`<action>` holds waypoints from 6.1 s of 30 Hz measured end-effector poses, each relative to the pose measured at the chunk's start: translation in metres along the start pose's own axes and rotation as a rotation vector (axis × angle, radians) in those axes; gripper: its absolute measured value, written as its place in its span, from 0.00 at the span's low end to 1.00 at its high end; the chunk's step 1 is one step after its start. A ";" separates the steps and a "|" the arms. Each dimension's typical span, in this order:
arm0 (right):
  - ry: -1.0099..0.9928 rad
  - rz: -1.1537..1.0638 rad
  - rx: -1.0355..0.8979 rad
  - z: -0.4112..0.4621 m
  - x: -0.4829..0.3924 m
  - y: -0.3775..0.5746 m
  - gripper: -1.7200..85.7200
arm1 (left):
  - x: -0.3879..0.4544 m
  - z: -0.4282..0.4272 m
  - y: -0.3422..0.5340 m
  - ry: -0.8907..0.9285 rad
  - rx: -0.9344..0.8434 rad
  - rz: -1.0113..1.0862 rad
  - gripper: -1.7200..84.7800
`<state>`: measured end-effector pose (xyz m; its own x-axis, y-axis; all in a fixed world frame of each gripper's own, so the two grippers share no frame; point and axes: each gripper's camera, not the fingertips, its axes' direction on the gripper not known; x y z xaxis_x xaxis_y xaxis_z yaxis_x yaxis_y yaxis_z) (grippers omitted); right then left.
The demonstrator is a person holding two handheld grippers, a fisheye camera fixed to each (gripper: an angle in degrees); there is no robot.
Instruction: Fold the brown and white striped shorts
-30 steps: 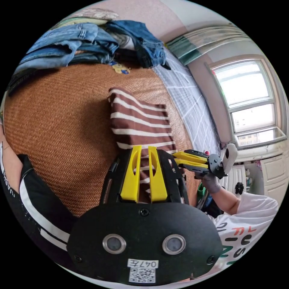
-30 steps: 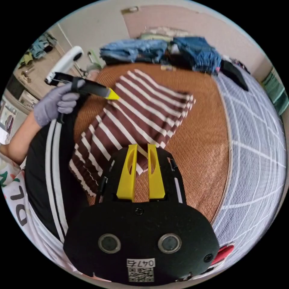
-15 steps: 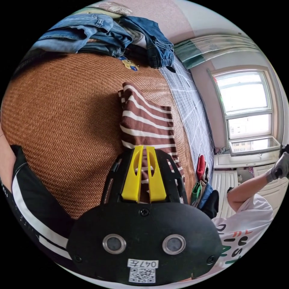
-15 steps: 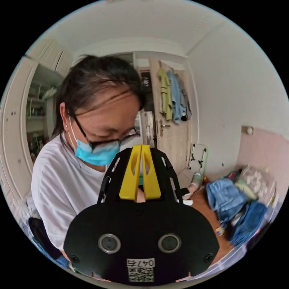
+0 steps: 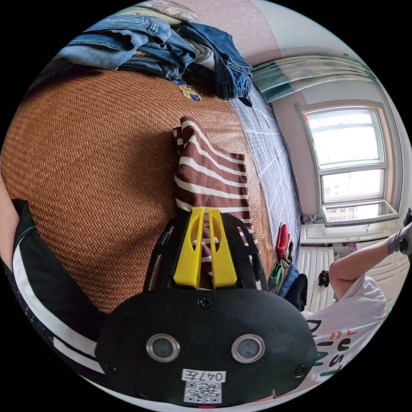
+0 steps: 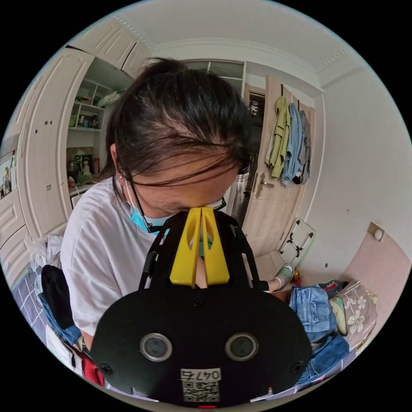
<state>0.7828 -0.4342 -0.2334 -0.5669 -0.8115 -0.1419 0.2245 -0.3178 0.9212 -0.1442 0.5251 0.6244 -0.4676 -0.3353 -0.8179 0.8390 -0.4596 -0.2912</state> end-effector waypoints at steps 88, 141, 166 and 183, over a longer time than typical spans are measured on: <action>0.374 0.697 0.055 0.142 0.100 0.348 0.01 | -0.080 -0.037 0.100 -0.009 0.204 -0.103 0.10; 0.614 0.772 -0.148 0.365 0.080 0.610 0.03 | 0.011 -0.003 -0.045 0.444 0.096 0.533 0.01; 0.850 1.457 -0.199 0.439 -0.005 0.619 0.21 | 0.078 0.061 -0.019 0.216 -0.180 0.300 0.10; 0.651 0.839 -0.118 0.433 -0.056 0.522 0.01 | 0.069 0.065 0.011 0.376 0.112 0.318 0.06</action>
<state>0.5886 -0.3420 0.4127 0.3288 -0.8875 0.3228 0.4412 0.4465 0.7785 -0.1858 0.4434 0.5970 -0.0441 -0.1632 -0.9856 0.8787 -0.4757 0.0394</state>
